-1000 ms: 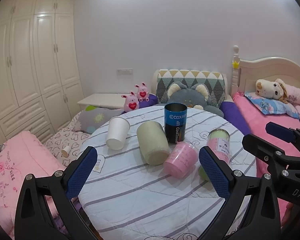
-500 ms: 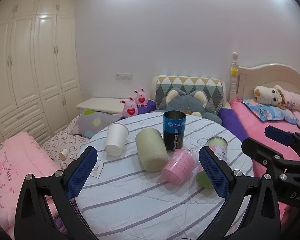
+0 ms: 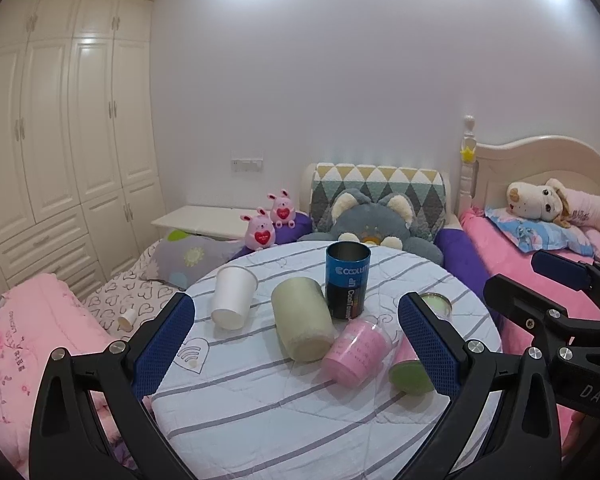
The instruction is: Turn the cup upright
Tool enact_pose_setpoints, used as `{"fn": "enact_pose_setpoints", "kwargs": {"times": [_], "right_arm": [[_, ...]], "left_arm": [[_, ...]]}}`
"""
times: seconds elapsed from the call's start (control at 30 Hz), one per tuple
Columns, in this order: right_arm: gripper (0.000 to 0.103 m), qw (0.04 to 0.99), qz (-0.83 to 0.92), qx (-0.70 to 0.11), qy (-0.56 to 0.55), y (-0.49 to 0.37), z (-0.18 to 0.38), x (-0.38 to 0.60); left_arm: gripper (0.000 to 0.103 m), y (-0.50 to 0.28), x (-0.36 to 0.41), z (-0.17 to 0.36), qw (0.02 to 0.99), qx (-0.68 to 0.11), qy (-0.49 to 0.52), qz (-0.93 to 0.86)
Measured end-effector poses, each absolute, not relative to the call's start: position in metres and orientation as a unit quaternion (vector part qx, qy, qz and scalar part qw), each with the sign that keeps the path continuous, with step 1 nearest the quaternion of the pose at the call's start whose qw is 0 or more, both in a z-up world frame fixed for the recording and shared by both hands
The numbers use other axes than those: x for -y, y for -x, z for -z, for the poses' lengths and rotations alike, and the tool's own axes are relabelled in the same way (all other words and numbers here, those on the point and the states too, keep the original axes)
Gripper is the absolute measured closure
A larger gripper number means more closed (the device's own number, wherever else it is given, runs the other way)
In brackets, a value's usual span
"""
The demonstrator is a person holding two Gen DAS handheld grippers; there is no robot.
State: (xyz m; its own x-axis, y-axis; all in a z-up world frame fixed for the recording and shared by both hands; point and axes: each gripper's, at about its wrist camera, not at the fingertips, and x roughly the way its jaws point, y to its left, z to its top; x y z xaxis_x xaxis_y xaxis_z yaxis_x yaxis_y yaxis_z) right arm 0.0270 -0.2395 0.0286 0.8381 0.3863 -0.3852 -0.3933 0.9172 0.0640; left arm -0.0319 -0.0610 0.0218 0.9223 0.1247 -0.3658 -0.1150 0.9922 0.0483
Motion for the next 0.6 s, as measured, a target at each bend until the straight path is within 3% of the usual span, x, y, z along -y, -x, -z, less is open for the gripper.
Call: {"fn": "enact_pose_setpoints", "kwargs": {"times": [0.3, 0.6], "right_arm": [[0.022, 0.958, -0.202, -0.204, 0.010, -0.027, -0.028, 0.238], [0.022, 0.957, -0.201, -0.209, 0.011, -0.029, -0.027, 0.237]], "left_arm": [[0.000, 0.032, 0.061, -0.021, 0.981, -0.176, -0.023, -0.072], [0.000, 0.019, 0.057, -0.012, 0.975, -0.213, -0.015, -0.060]]}}
